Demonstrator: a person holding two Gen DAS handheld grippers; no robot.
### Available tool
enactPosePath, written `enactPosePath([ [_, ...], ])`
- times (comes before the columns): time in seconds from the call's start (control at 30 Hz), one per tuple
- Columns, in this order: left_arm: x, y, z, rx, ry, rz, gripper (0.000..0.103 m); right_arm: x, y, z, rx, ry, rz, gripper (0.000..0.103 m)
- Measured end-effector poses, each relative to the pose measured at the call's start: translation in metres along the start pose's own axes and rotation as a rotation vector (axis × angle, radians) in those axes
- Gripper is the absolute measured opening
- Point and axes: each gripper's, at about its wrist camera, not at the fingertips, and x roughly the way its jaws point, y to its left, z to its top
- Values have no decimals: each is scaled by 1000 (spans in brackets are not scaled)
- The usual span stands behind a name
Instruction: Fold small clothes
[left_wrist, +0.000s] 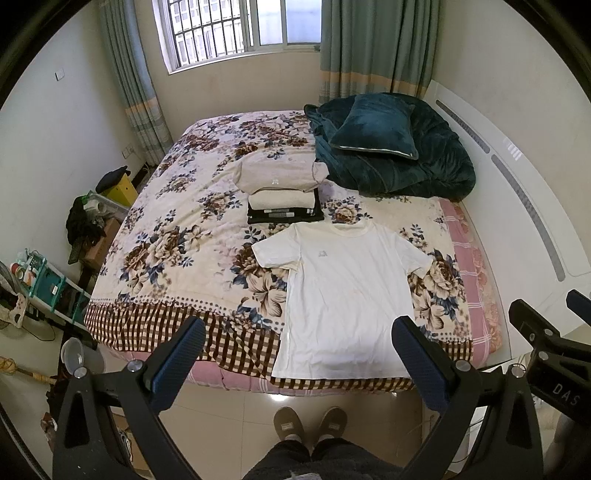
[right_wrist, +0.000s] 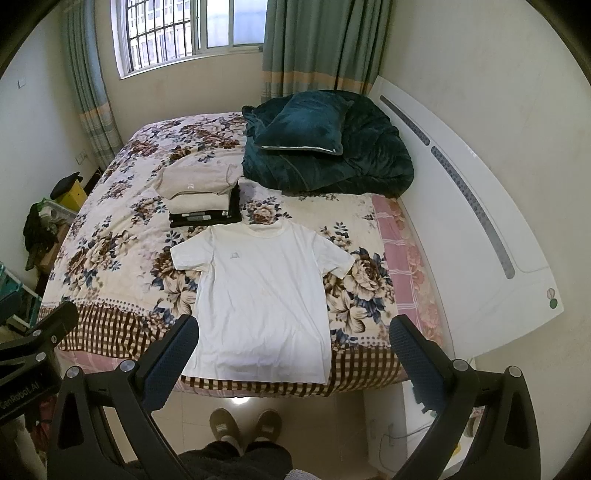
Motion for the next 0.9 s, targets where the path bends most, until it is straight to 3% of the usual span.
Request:
enactPosePath([
  [0.9, -4, -3, 7, -5, -13, 2, 103, -11, 4, 9, -2, -6, 1, 103],
])
